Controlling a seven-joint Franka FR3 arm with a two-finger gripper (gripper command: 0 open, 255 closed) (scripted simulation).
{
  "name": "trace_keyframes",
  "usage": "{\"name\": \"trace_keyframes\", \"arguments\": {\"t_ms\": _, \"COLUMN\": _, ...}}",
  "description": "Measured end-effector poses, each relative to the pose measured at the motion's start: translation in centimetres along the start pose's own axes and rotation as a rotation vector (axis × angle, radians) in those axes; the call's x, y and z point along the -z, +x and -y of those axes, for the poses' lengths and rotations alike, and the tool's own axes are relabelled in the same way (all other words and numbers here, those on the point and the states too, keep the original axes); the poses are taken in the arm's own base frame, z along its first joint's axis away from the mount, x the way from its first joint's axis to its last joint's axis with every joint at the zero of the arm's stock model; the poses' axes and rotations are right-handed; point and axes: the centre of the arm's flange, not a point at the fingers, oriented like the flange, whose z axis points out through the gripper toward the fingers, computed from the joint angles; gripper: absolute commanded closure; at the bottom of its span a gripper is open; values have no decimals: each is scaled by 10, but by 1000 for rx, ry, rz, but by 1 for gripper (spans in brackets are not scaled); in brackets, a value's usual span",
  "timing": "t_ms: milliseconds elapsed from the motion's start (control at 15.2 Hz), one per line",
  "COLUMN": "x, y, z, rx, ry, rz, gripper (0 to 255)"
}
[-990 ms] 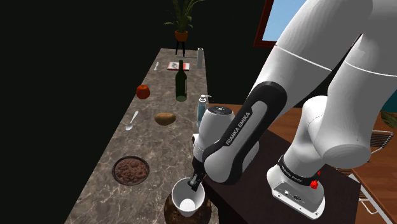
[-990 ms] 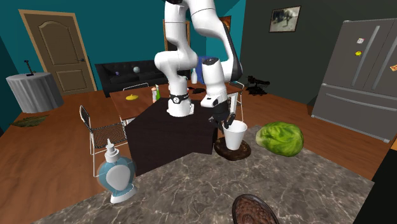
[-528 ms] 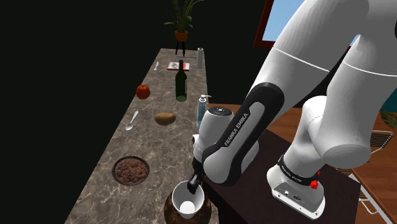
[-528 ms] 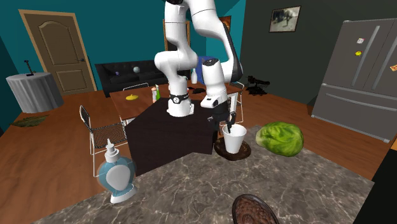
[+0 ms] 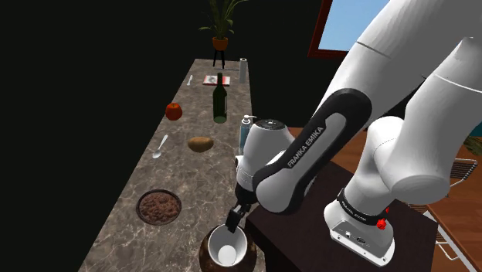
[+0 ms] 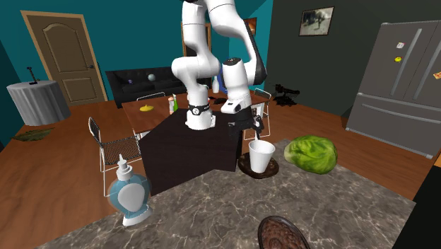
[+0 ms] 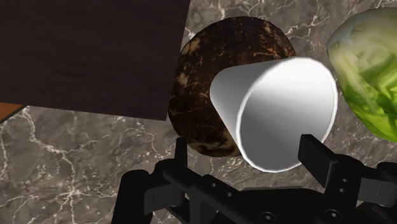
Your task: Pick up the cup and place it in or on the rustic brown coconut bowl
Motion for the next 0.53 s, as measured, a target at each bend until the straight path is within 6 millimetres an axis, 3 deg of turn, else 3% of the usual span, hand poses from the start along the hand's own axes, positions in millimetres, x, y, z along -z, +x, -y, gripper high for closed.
{"name": "trace_keyframes", "arguments": {"t_ms": 132, "x": 16, "y": 0, "z": 0, "rx": 1, "ry": 0, "rz": 0, "gripper": 0}}
{"name": "trace_keyframes", "arguments": {"t_ms": 528, "x": 22, "y": -2, "z": 1, "rx": 1, "ry": -2, "rz": 2, "gripper": 0}}
